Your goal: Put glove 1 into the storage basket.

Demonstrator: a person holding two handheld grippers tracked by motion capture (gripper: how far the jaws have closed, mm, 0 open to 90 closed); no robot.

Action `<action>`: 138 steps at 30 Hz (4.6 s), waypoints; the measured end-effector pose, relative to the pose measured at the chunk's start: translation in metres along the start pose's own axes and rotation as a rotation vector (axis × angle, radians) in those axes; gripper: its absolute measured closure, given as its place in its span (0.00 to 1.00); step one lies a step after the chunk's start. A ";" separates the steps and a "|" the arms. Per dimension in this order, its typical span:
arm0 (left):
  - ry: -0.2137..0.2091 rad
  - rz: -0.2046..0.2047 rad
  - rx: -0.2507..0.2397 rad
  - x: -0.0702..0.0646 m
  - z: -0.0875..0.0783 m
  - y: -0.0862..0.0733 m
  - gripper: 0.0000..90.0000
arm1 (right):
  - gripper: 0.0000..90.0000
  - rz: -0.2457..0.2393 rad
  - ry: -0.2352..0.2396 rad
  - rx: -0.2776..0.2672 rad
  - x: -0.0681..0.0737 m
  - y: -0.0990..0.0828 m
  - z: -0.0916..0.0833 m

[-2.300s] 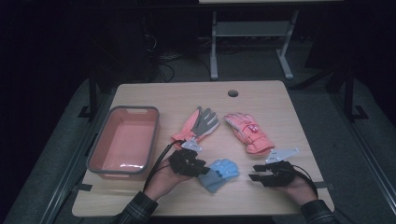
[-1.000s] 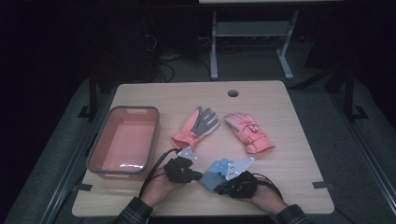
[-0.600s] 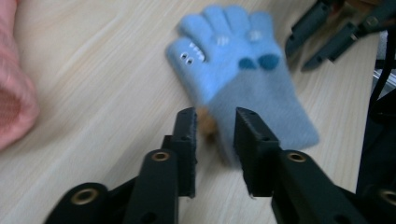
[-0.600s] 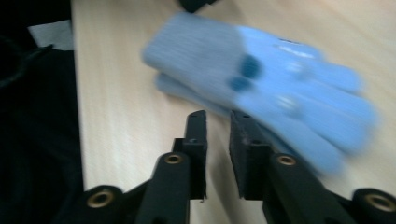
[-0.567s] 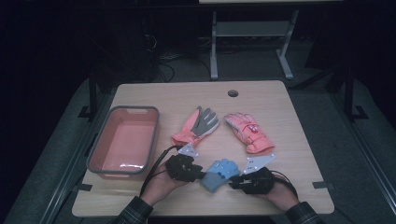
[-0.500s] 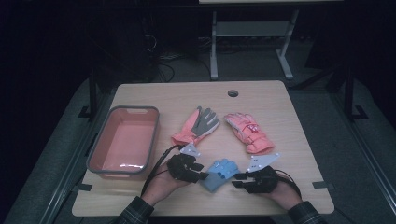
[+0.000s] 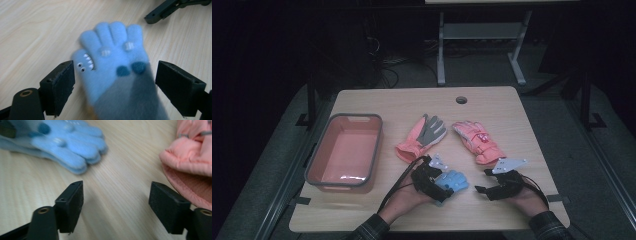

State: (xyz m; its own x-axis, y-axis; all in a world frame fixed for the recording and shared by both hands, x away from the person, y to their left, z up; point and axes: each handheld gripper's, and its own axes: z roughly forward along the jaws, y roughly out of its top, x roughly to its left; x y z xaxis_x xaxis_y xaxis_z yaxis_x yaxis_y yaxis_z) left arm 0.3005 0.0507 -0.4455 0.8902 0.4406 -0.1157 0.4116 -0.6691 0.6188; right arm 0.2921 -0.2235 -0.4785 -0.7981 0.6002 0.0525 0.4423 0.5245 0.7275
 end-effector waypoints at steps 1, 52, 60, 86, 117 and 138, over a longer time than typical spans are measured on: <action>0.004 0.002 0.003 -0.001 0.002 0.000 0.17 | 0.28 0.002 -0.009 -0.001 0.001 0.000 0.000; -0.035 -0.010 -0.019 0.021 -0.026 -0.008 0.81 | 0.15 0.003 -0.024 0.005 0.001 -0.001 0.003; -0.028 -0.032 -0.048 0.029 -0.053 -0.005 0.81 | 0.15 0.003 -0.024 0.005 0.001 -0.001 0.003; 0.159 -0.147 -0.133 0.082 -0.150 -0.019 0.81 | 0.15 0.005 -0.023 0.005 0.001 0.000 0.004; 0.425 -0.359 -0.091 0.180 -0.185 -0.069 0.81 | 0.15 0.006 -0.023 0.005 0.001 0.000 0.004; 0.345 -0.458 0.092 0.216 -0.132 -0.096 0.55 | 0.15 0.005 -0.022 0.005 0.001 0.000 0.004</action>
State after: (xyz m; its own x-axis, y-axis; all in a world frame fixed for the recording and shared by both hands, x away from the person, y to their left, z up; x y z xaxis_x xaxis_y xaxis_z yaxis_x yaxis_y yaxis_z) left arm 0.4281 0.2891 -0.4273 0.5086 0.8567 -0.0858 0.7685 -0.4068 0.4938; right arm 0.2927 -0.2209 -0.4814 -0.7865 0.6163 0.0409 0.4484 0.5242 0.7240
